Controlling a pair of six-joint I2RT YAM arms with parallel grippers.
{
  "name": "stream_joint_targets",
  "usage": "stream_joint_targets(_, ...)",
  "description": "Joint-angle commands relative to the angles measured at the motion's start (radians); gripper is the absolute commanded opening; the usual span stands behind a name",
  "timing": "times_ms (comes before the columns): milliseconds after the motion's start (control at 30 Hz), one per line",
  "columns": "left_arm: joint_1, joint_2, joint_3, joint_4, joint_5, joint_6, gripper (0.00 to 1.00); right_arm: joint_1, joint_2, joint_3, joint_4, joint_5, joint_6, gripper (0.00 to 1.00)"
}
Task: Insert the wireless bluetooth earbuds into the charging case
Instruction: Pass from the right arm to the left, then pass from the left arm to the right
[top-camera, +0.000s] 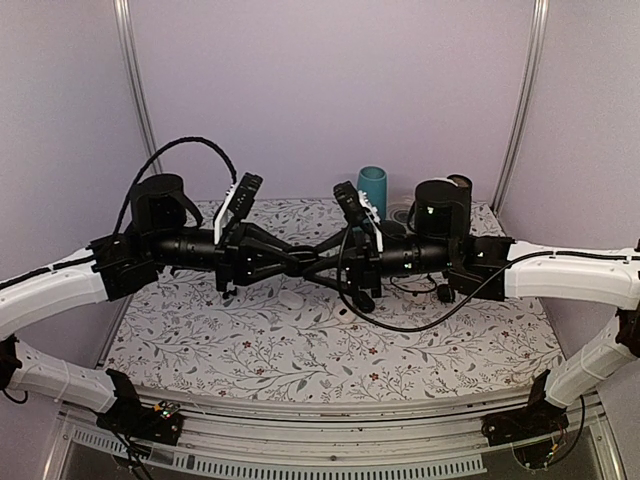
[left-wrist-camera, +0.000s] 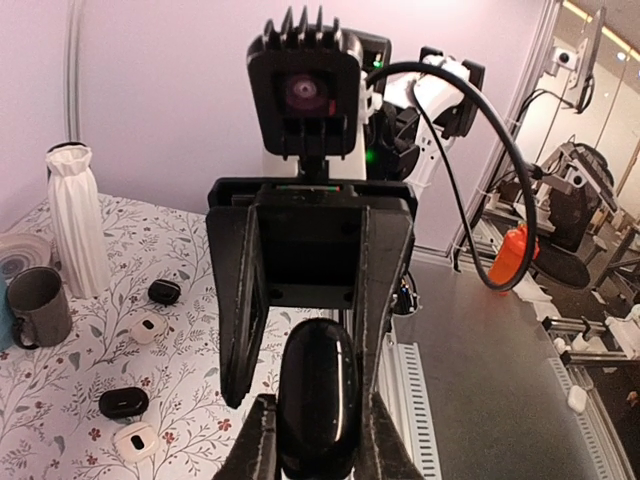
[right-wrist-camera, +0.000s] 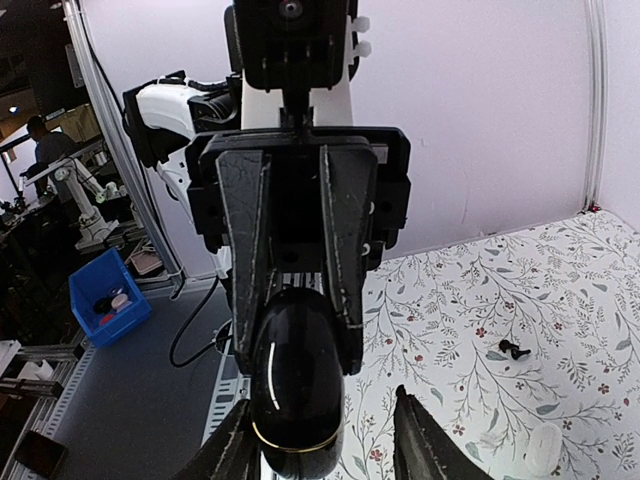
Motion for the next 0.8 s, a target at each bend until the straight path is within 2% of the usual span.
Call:
stream_joint_targets(0, -0.014, -0.018, -0.043, 0.189, -0.011, -0.086, 0.0, -0.005, 0.003, -0.028, 0.144, 0.009, 0.056, 0.46)
stream_joint_targets(333, -0.014, -0.051, -0.083, 0.254, -0.075, -0.107, 0.0, -0.008, 0.031, -0.061, 0.279, -0.044, 0.162, 0.42)
stream_joint_targets(767, -0.016, -0.033, -0.079, 0.247, -0.055, -0.118, 0.0, -0.008, 0.034, -0.088, 0.38, -0.009, 0.223, 0.41)
